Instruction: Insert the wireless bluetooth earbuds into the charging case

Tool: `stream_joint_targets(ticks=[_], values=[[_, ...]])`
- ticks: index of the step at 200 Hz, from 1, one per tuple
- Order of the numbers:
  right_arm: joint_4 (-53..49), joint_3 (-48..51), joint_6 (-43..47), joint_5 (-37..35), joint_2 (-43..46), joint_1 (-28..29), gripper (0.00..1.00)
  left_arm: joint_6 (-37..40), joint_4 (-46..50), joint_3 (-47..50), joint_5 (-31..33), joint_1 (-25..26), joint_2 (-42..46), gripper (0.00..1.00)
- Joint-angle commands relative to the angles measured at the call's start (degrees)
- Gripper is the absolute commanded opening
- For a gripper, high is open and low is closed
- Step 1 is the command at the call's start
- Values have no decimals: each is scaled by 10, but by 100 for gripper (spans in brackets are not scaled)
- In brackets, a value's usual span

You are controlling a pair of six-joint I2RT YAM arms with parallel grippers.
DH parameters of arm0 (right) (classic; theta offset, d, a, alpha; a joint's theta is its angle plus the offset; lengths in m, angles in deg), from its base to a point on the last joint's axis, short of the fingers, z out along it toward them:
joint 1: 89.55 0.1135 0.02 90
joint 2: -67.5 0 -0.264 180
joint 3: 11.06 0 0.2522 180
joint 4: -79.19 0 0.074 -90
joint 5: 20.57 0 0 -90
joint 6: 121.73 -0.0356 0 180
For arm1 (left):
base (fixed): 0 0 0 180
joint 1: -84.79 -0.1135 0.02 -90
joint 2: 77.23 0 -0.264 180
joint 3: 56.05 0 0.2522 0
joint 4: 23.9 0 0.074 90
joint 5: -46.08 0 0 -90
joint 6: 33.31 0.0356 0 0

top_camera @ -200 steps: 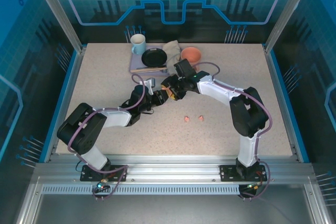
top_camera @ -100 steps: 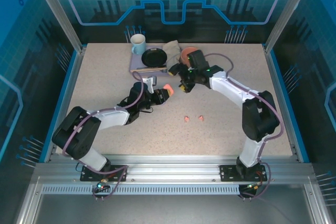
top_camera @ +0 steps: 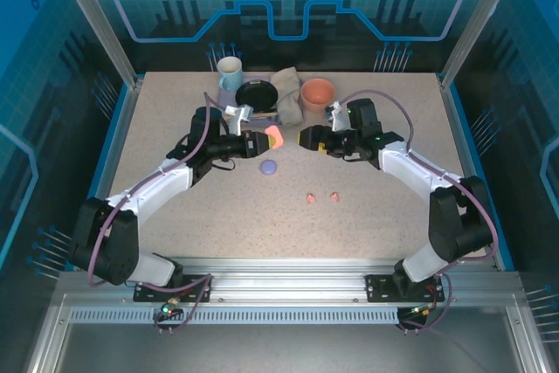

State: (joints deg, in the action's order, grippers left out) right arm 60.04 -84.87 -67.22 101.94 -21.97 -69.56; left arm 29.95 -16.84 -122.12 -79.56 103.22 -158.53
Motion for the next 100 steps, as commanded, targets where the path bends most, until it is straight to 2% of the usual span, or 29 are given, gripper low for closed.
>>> stream_joint_targets(ticks=[1, 100], values=[[79, 6, 48, 77, 13, 9, 81, 36, 68, -30, -65, -2, -11, 0], [67, -38, 64, 77, -30, 57, 78, 28, 63, -42, -77, -2, -20, 0]])
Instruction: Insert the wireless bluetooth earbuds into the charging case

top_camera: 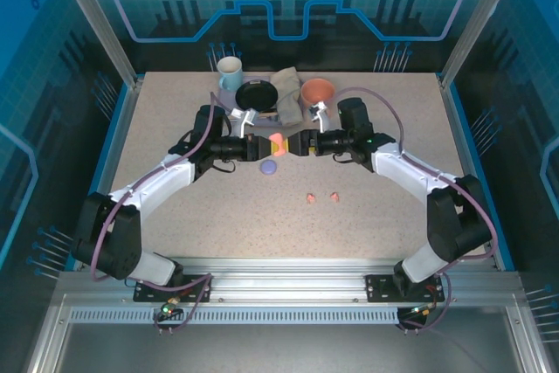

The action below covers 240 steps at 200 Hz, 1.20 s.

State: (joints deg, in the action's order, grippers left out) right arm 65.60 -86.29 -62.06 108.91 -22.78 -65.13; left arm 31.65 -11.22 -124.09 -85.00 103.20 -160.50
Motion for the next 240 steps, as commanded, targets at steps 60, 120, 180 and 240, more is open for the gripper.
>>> stream_joint_targets(ticks=[60, 120, 180, 240], values=[[19, -3, 2, -23, -61, -22, 74, 12, 7, -22, -30, -3, 22, 0], [26, 37, -25, -31, -34, -69, 71, 16, 6, -13, -35, -2, 40, 0], [73, 45, -75, 62, 10, -66, 63, 7, -24, -4, -44, -2, 34, 0], [82, 30, -79, 87, -6, -34, 48, -9, -53, -15, -51, -2, 15, 0]])
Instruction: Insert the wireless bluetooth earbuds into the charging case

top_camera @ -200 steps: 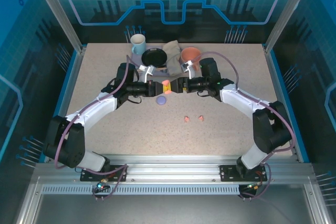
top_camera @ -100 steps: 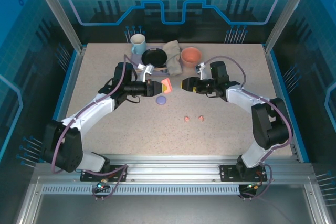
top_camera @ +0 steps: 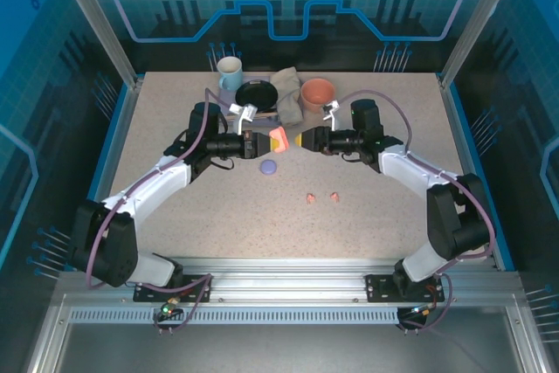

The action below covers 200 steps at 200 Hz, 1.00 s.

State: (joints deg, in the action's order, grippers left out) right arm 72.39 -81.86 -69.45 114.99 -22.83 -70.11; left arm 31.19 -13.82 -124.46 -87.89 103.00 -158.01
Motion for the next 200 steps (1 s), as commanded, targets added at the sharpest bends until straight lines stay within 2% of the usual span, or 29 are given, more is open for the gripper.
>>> stream_joint_targets(ticks=[1, 130, 149, 200], values=[[14, -15, -5, 26, -6, 15, 48, -4, -27, -11, -22, 0, -10, 0], [35, -51, -19, 32, -49, 38, 38, -27, -60, -13, -37, 0, -22, 0], [43, -54, -23, 41, -55, 40, 32, -31, -67, -14, -39, 1, -26, 0], [49, -58, -25, 50, -60, 40, 7, -37, -76, -11, -36, 0, -31, 0]])
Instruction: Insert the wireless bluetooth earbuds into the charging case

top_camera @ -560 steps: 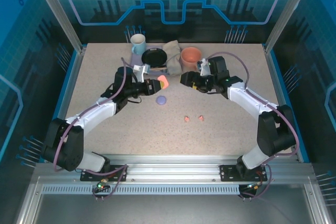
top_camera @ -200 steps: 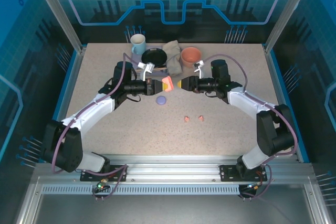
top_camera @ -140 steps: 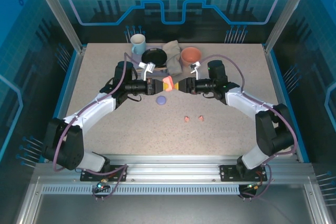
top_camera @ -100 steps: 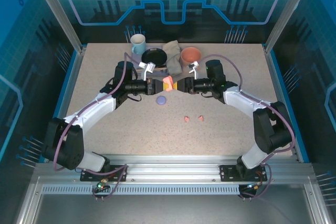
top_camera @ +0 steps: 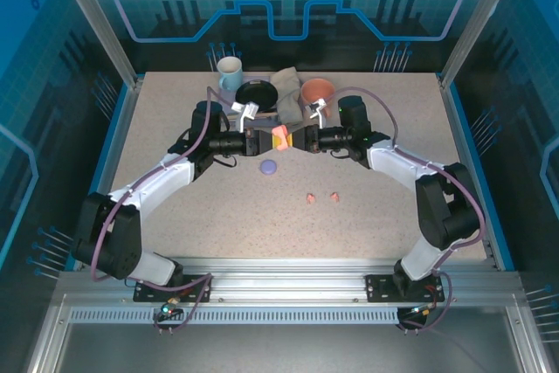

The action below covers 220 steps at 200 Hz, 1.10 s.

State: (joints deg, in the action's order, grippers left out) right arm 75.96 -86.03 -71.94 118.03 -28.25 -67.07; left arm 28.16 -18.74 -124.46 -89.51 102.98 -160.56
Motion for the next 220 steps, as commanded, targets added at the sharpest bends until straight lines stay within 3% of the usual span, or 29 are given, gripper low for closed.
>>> stream_joint_targets(ticks=[1, 9, 25, 36, 55, 83, 118, 158, 220], values=[[13, -17, 0, 19, -5, 10, 6, -6, -27, -11, -20, 1, -5, 0], [11, -18, 0, 19, -6, 10, 0, -8, -29, -11, -18, 1, -7, 0], [-5, -23, 8, 13, -4, 9, 0, -9, -29, -11, -13, 1, -8, 11], [-19, -28, 16, 7, -1, 8, 0, -9, -27, -11, -8, 1, -9, 20], [-68, -42, 48, -9, 1, 5, 0, -1, -13, -16, 2, 0, -10, 43], [-186, -85, 134, -39, -3, -5, 0, 36, 51, -45, 6, -8, -7, 62], [-355, -171, 294, -105, -30, -8, 0, 132, 216, -124, -9, -31, -14, 73], [-459, -250, 434, -153, -66, -15, 0, 285, 468, -266, -29, -40, -72, 78], [-520, -312, 529, -138, -107, -11, 0, 385, 631, -385, -25, -47, -195, 88]])
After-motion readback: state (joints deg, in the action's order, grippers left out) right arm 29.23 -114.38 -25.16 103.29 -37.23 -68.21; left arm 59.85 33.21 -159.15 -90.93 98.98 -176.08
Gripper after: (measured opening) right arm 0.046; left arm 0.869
